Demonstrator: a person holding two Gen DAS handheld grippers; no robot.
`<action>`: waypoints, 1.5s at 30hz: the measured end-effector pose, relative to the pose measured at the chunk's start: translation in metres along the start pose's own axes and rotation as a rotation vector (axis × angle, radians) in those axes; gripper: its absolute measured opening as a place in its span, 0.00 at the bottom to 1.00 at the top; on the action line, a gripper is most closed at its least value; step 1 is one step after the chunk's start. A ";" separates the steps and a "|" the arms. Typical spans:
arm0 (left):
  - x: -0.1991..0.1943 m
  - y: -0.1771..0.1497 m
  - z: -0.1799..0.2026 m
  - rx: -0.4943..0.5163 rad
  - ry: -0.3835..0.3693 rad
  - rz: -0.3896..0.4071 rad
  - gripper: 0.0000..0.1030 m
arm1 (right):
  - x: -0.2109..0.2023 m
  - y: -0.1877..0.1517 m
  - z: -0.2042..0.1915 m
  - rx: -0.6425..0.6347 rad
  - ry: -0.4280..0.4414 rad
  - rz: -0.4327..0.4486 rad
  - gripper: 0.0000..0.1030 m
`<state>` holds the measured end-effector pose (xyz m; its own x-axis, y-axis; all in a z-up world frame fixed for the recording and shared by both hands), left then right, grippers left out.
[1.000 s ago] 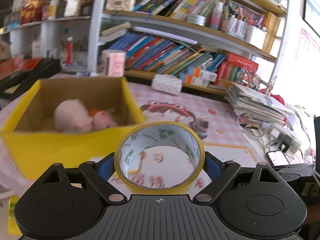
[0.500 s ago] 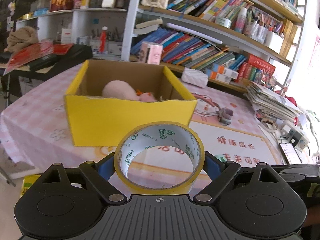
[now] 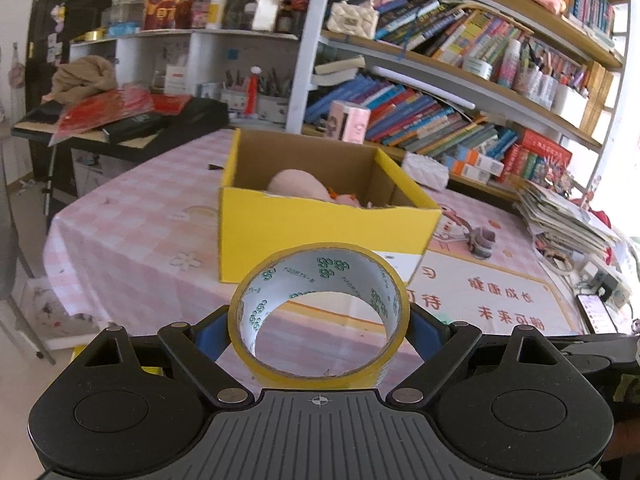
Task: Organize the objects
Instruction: 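Lift the tape roll and stapler and carry them toward the yellow box, then lower the tape roll and stapler into the yellow box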
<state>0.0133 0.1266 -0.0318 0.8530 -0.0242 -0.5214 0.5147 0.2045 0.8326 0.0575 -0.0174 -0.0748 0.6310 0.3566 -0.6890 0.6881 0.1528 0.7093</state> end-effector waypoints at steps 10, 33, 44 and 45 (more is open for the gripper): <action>-0.009 0.010 -0.008 0.006 -0.013 0.045 0.88 | -0.005 0.004 -0.018 -0.033 -0.004 0.025 0.22; 0.029 0.080 0.000 0.055 -0.003 0.171 0.88 | 0.004 0.090 -0.018 -0.091 0.010 0.178 0.22; 0.094 0.117 0.000 0.024 0.059 0.181 0.88 | 0.055 0.159 0.001 -0.162 0.032 0.218 0.22; 0.100 0.119 -0.001 0.018 0.067 0.178 0.88 | 0.061 0.163 0.003 -0.170 0.035 0.216 0.22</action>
<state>0.1602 0.1491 0.0147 0.9234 0.0761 -0.3761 0.3580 0.1821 0.9158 0.2094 0.0265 -0.0012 0.7418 0.4285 -0.5158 0.4675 0.2210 0.8559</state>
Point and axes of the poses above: each gripper's, at about its wrist camera, not at the fingertips, and x roughly the way its jaws point, z to its right, y to its top, the point moved 8 cm from there along x, roughly the way its jaws point, and after that the axes turned 2 degrees about z, right-handed, at the moved point
